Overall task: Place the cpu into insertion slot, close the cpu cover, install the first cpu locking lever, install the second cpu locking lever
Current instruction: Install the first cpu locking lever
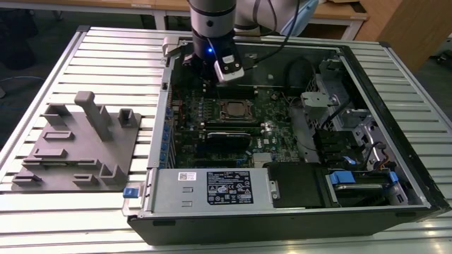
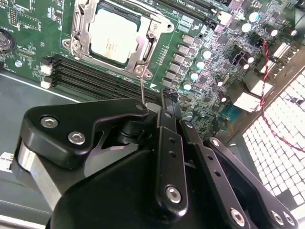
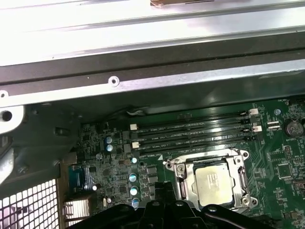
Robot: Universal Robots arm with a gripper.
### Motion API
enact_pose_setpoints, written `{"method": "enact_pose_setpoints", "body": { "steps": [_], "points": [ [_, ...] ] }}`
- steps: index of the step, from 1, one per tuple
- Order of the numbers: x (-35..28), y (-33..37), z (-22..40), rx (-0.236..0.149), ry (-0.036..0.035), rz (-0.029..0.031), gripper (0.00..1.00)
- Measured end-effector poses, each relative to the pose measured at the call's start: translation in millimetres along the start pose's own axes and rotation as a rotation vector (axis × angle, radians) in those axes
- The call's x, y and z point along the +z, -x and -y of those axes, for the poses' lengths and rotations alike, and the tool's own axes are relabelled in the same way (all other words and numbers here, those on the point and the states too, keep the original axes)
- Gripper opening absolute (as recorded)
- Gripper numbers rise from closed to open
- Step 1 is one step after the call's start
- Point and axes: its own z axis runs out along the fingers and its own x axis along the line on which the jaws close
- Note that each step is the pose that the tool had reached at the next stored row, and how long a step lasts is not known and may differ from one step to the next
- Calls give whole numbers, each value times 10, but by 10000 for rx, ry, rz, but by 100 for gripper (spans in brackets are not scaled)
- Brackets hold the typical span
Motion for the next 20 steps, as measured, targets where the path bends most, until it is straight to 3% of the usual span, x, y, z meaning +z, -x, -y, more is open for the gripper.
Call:
{"method": "enact_pose_setpoints", "body": {
  "steps": [2, 7, 10, 15, 17, 20],
  "points": [
    [0, -7, 1, 7, 138, -19, 11],
    [0, -24, 4, 11, 253, -36, 11],
    [0, -34, 5, 19, 427, -61, 11],
    [0, -35, 6, 20, 448, -66, 11],
    [0, -35, 6, 22, 525, -76, 11],
    [0, -35, 6, 23, 530, -77, 11]
  ]
}}
